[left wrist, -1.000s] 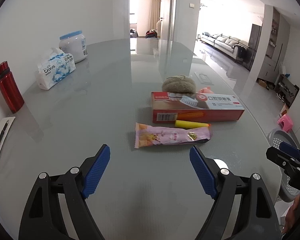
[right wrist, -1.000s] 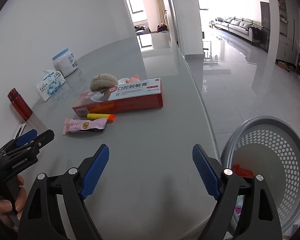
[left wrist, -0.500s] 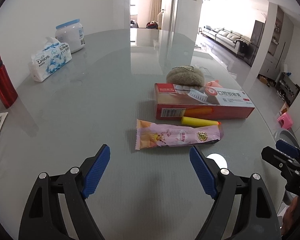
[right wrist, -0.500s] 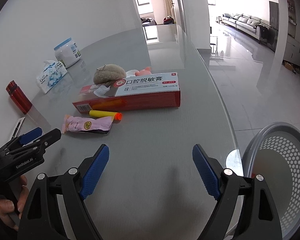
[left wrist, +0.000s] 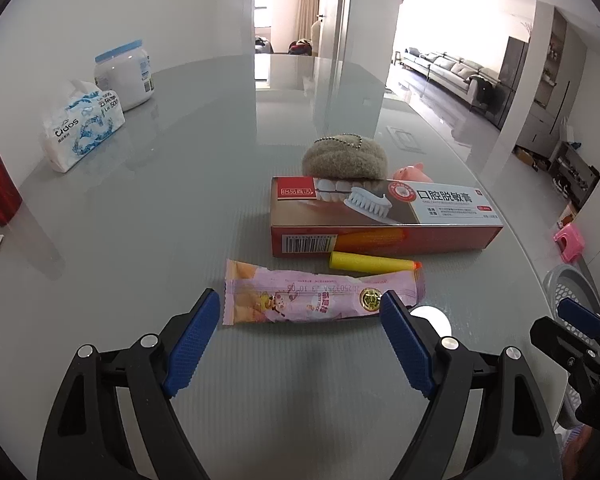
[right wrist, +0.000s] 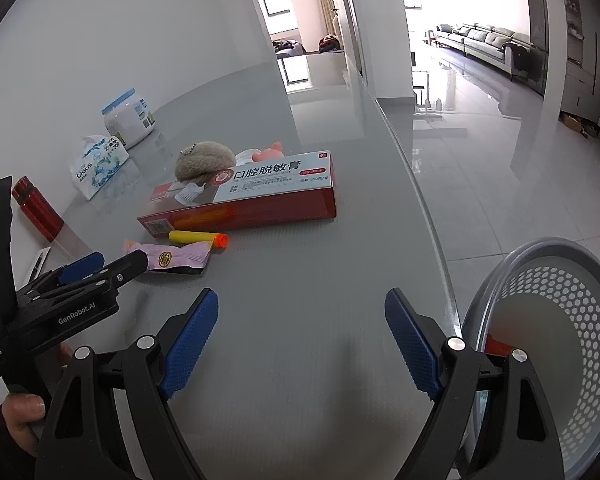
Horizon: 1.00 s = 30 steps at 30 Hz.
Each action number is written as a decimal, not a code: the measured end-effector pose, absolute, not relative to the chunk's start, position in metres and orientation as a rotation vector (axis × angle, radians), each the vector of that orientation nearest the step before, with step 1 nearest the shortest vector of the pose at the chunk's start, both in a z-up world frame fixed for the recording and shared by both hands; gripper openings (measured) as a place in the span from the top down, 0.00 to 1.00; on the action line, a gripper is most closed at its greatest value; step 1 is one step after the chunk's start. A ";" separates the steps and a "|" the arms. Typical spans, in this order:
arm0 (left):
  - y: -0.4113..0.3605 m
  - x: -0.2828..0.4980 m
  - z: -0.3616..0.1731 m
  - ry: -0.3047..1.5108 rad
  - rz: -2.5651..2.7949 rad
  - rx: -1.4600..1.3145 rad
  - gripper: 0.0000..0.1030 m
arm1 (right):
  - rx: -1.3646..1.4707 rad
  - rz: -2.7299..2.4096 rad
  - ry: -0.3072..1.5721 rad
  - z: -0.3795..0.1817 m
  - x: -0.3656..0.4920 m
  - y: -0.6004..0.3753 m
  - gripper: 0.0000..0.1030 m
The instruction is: Collect trash
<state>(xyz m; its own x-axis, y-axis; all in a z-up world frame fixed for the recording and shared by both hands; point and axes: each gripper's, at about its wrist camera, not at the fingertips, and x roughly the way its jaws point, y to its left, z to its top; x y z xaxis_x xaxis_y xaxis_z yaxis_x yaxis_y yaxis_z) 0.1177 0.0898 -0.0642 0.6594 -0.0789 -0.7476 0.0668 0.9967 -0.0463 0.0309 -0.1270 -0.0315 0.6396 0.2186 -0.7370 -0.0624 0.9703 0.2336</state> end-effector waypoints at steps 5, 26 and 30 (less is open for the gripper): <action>0.090 0.120 -0.061 0.843 -0.061 -0.022 0.21 | 0.195 0.180 0.879 -0.034 0.039 -0.122 0.21; 0.065 0.143 -0.078 0.898 0.002 0.019 0.21 | 0.239 0.143 0.857 -0.023 0.030 -0.147 0.21; 0.074 0.135 -0.081 0.911 -0.001 0.021 0.21 | 0.242 0.146 0.852 -0.022 0.029 -0.149 0.21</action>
